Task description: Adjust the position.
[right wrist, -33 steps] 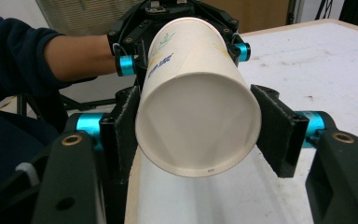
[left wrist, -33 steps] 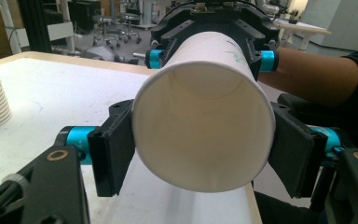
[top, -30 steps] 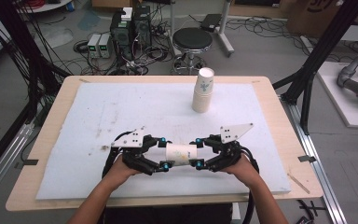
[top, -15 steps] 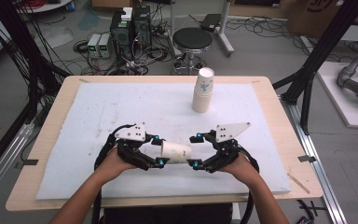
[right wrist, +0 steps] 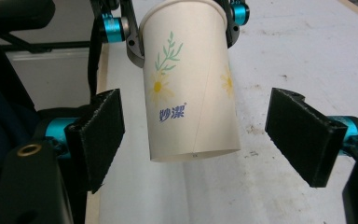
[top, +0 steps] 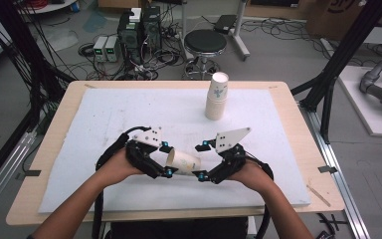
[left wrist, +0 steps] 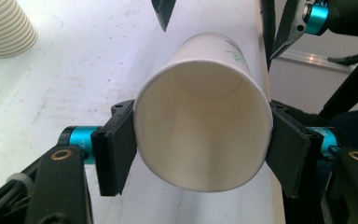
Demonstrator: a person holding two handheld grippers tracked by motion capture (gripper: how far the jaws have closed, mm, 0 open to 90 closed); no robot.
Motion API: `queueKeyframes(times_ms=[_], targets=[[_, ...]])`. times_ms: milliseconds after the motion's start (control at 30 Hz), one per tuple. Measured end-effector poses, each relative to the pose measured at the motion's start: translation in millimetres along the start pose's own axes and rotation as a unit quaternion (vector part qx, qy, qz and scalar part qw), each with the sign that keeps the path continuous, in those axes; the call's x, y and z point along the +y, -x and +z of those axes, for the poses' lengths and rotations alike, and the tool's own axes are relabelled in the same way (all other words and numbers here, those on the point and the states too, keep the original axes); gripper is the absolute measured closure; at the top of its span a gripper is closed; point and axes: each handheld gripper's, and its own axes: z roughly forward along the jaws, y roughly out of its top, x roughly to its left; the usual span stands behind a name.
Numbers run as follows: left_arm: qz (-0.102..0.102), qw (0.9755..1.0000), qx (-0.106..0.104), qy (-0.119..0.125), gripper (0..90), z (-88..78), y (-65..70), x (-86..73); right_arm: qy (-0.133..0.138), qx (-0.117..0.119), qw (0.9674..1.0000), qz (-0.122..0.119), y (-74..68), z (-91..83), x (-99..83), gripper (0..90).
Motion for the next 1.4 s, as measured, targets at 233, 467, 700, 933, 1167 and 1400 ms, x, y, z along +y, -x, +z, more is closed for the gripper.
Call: queueKeyframes(times_ms=[233, 467, 700, 933, 1167, 1400], targets=[[0.013, 0.9993, 0.004, -0.035, 31.8, 1.1, 0.2, 8.7, -0.032, -0.005, 0.9993, -0.018, -1.7, 5.4, 6.6, 20.3], [0.027, 0.9965, 0.012, -0.079, 31.8, 1.8, 0.7, 20.9, -0.067, -0.009, 0.9967, -0.043, -1.2, 12.8, 15.9, 20.3], [0.035, 0.9936, 0.019, -0.105, 32.1, 2.9, 0.8, 27.1, -0.09, -0.014, 0.9943, -0.055, 0.0, 17.2, 22.2, 20.4], [0.047, 0.9895, 0.028, -0.134, 32.1, 3.1, 0.9, 35.9, -0.113, -0.012, 0.9916, -0.061, 1.7, 23.1, 24.5, 20.4], [0.053, 0.9874, 0.026, -0.147, 32.4, 7.0, 2.1, 39.7, -0.129, -0.014, 0.9893, -0.066, 0.5, 32.6, 24.8, 20.4], [0.053, 0.9871, 0.024, -0.149, 32.4, 11.0, 2.7, 40.5, -0.145, -0.011, 0.9868, -0.071, -0.8, 43.3, 24.6, 21.5]])
